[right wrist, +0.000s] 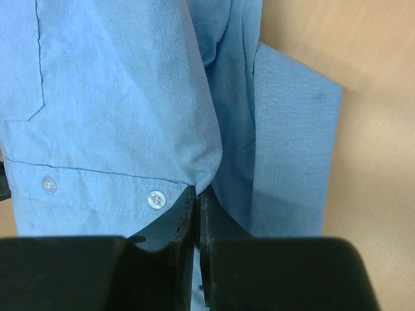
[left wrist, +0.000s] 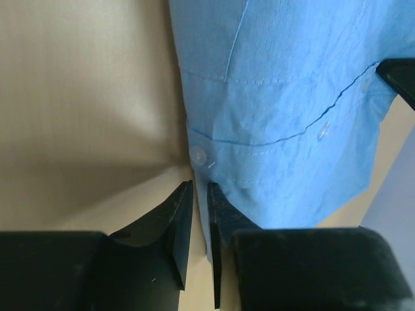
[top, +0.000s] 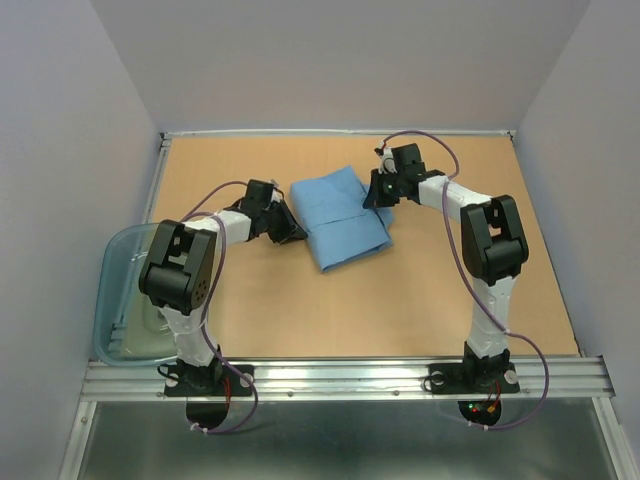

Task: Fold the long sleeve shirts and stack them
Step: Fold the shirt

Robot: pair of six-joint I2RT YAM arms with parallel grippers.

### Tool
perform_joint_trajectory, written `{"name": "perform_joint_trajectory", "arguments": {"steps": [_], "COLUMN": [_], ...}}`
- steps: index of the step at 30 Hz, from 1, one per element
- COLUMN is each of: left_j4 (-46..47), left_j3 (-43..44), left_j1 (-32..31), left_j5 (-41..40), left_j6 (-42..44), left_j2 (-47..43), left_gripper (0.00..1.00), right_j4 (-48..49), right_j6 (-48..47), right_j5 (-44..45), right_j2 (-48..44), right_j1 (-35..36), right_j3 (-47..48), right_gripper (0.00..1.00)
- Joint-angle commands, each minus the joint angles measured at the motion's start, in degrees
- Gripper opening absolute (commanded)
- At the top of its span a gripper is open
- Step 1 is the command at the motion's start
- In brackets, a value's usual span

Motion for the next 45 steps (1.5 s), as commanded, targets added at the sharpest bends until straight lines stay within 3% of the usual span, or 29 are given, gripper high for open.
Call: {"name": "perform_joint_trajectory", "arguments": {"steps": [1,8,12,24,32,36,37,40,44,45], "left_j4": [1.47,3.41,1.3,-2.21,-2.22,-2.22,-3.44,-4.06,-6.16,-7.04], "left_j3": [3.52,2.12,2.55,1.5,1.85,2.73,3.17,4.48,6.94,7.65], "left_j1": [-0.39,-0.57,-0.66,-0.66,-0.74,-1.53,-1.71,-2.33,-3.56,-3.91], "left_j5": [-0.2,-1.43,-3.27,-6.26,-5.65,-5.12,-4.68,-3.63,-2.92,-3.1], "left_j6": [-0.94,-2.52,-3.13,-1.91,-1.38,-1.11,-1.11,-0.76,-0.33,-0.06], "left_j2": [2.78,4.9,7.45,8.07,8.77,7.55,6.76,5.26,0.18,-0.8], "left_gripper": [0.25,0.24,0.1,0.07,0.07,0.08,0.08,0.11,0.15,0.16], "right_j4": [0.24,0.24,0.07,-1.43,-1.87,-1.95,-1.87,-1.95,-2.31,-2.48], "right_j6": [-0.77,-1.47,-1.38,-2.0,-2.0,-2.17,-1.83,-1.21,0.11,0.29], "right_j5": [-0.79,1.4,1.67,4.92,2.9,3.25,3.34,3.43,9.47,10.19], "right_j2": [-1.18,-1.36,-1.89,-6.89,-3.74,-1.01,-0.75,-2.06,-7.59,-10.21], "right_j1": [-0.54,-0.53,-0.53,-0.45,-3.26,-3.44,-3.44,-3.44,-3.44,-3.44], "right_j3": [3.43,2.64,2.64,3.25,3.78,3.87,3.78,3.61,2.91,2.56], "right_gripper": [0.01,0.01,0.01,0.01,0.03,0.14,0.23,0.35,0.62,0.64]}}
